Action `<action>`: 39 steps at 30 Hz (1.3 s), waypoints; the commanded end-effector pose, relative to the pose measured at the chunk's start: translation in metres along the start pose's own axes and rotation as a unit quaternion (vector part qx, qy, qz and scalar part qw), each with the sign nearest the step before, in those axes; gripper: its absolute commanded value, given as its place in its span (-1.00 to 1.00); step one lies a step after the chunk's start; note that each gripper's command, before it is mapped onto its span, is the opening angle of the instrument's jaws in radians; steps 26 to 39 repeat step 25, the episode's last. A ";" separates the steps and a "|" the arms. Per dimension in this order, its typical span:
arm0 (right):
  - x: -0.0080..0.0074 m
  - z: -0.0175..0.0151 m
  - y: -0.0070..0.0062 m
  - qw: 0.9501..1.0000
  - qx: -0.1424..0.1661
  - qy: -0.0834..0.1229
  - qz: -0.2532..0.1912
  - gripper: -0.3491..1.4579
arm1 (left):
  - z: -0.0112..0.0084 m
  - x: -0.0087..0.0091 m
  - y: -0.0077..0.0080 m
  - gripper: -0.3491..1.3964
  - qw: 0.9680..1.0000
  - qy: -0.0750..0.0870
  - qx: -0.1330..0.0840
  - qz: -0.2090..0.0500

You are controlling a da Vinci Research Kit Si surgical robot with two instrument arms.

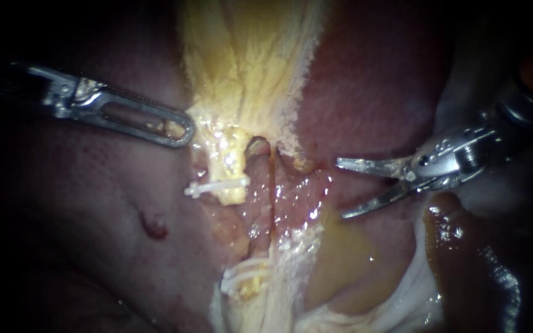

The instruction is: Go back from the cut left tube

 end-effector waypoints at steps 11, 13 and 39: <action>-0.0005 -0.0002 0.0003 1.000 0.000 0.000 0.000 0.97 | 0.0049 0.0004 0.0014 -1.00 1.000 0.010 0.008 0.000; -0.0005 -0.0002 0.0003 1.000 0.000 0.000 0.000 0.97 | 0.0051 0.0005 0.0014 -1.00 1.000 0.012 0.009 0.000; -0.0005 -0.0002 0.0003 1.000 0.000 0.000 0.000 0.99 | 0.0050 0.0004 0.0013 -1.00 1.000 0.013 0.009 0.001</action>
